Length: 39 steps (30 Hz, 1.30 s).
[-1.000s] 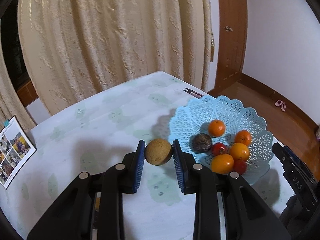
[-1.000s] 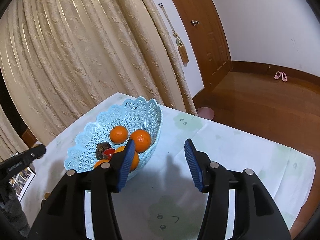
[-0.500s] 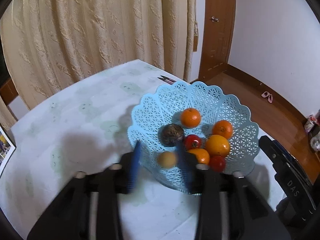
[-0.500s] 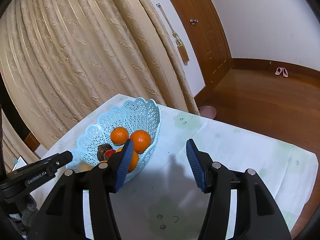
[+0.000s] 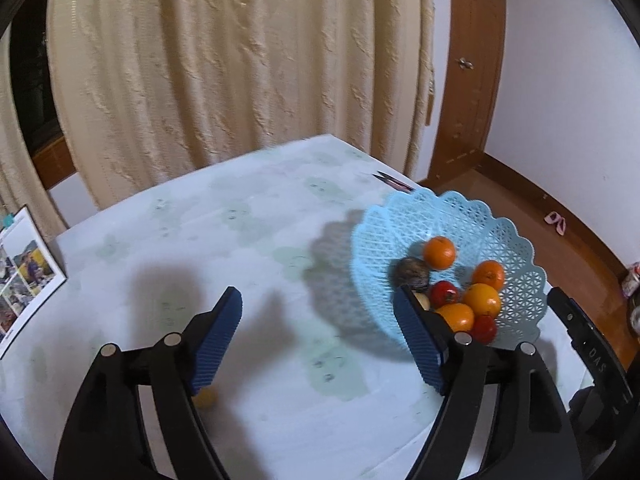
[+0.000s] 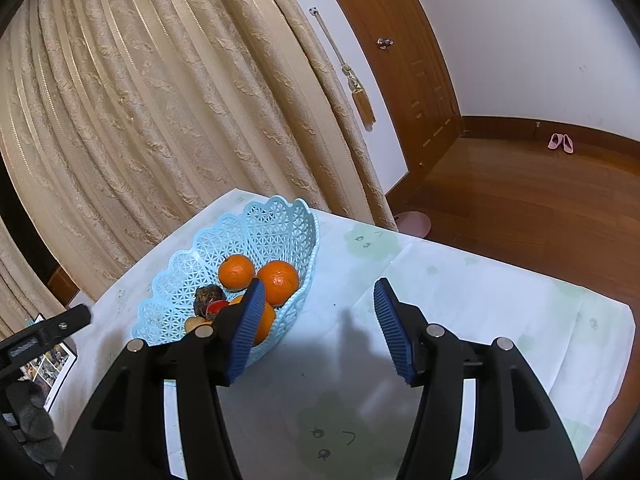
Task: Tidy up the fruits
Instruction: 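Carry the tan fruit over the basket and open the left gripper, then lower the left gripper onto the dark brown fruit and close it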
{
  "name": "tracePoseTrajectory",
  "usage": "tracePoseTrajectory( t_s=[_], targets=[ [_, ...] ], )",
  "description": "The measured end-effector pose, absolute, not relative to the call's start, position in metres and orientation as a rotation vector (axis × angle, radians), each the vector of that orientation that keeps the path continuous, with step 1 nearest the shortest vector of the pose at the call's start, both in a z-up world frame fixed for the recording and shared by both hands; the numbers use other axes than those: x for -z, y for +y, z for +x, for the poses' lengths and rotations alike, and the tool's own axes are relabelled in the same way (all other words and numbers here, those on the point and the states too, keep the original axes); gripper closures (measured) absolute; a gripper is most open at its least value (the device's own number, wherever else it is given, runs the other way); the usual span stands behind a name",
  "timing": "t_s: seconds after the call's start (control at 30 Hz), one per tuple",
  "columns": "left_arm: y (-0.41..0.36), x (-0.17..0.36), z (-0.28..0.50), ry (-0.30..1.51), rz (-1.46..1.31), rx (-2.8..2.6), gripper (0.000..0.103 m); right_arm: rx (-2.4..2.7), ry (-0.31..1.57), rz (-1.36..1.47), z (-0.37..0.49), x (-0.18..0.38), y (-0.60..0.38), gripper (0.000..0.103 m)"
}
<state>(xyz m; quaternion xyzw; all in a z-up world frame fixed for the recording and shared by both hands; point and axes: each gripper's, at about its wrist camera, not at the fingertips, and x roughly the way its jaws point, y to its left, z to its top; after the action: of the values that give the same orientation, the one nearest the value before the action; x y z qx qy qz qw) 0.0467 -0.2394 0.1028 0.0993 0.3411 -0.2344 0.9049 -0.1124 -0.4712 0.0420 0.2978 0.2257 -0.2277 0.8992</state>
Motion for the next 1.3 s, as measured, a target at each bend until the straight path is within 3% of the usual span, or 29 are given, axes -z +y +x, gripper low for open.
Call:
tracePoseTrajectory(
  t_s=[0.13,0.2,0.6,0.77,0.87,1.3],
  targets=[
    [-0.212,-0.112,0.05,0.686,0.183,0.441,0.02,0.48,0.468,0.614,-0.113,-0.042,-0.471,0.044],
    [-0.196,-0.115,0.051,0.682,0.172,0.413,0.019,0.486,0.466,0.614,-0.114,-0.042,-0.47,0.039],
    [-0.124,-0.107,0.051,0.707,0.151,0.295,0.017,0.474,0.49,0.578,-0.114,-0.046,-0.452,0.038],
    [-0.113,-0.086,0.048,0.754,0.158,0.284,0.016,0.445,0.496,0.56,-0.111,-0.05,-0.438,0.037],
    [-0.111,-0.074,0.047,0.78,0.169,0.285,0.016,0.43,0.489,0.552,-0.11,-0.054,-0.431,0.029],
    [-0.11,-0.05,0.044,0.833,0.195,0.304,0.016,0.362,0.499,0.519,-0.1,-0.065,-0.4,0.028]
  ],
)
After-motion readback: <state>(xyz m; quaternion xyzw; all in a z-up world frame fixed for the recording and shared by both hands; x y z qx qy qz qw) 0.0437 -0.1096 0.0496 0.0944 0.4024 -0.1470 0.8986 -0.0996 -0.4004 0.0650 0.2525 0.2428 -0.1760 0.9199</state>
